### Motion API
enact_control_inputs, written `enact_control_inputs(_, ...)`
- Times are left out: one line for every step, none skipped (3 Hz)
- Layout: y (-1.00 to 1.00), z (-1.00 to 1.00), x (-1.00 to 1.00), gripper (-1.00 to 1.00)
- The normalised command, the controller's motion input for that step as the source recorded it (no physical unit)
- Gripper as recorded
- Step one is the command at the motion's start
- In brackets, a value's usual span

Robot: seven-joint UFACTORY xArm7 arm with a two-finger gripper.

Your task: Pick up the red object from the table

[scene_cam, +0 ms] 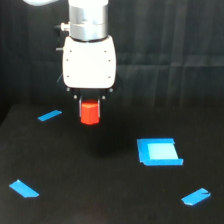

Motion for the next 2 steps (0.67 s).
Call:
enact_control_inputs(-0.02,0.05,0.09,-1.00)
enact_control_inputs(-0.05,0.10,-0.02,-1.00)
